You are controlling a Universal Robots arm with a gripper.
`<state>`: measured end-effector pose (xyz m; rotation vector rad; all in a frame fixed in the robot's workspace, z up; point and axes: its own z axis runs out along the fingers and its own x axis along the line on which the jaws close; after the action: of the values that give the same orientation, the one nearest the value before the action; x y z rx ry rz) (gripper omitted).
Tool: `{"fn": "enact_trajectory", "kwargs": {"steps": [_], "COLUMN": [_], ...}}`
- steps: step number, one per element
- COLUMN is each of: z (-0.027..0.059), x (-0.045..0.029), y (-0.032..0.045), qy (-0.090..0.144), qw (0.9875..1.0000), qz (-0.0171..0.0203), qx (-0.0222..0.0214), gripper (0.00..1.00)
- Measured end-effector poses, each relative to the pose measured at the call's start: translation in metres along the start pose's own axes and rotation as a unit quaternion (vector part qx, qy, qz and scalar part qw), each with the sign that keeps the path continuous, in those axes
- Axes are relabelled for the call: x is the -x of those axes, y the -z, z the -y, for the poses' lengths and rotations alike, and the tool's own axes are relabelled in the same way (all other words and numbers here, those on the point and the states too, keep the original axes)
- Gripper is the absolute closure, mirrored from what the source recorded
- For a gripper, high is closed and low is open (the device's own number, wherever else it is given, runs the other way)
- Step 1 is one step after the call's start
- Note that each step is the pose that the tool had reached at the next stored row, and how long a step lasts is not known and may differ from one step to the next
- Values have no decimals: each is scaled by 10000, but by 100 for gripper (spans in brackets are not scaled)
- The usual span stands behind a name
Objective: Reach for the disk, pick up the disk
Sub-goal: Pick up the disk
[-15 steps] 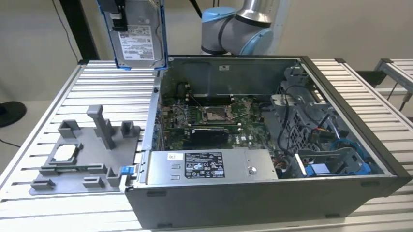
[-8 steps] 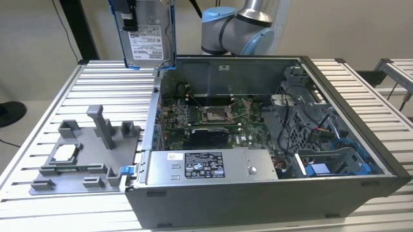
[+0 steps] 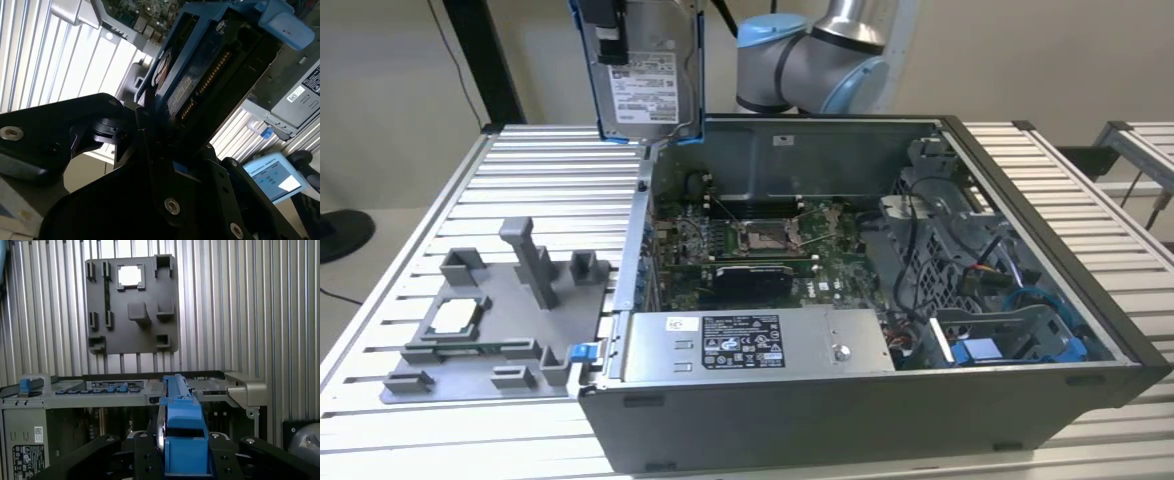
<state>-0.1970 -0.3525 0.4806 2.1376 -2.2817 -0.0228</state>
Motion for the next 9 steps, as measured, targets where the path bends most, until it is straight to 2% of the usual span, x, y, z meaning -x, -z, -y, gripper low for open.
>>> {"fn": "enact_trajectory", "kwargs": {"steps": [9], "z": [258], "x": [17], "y": [5], "qy": [0], "qw": [10000], "qz": [0], "qx": [3], "gripper": [100]}}
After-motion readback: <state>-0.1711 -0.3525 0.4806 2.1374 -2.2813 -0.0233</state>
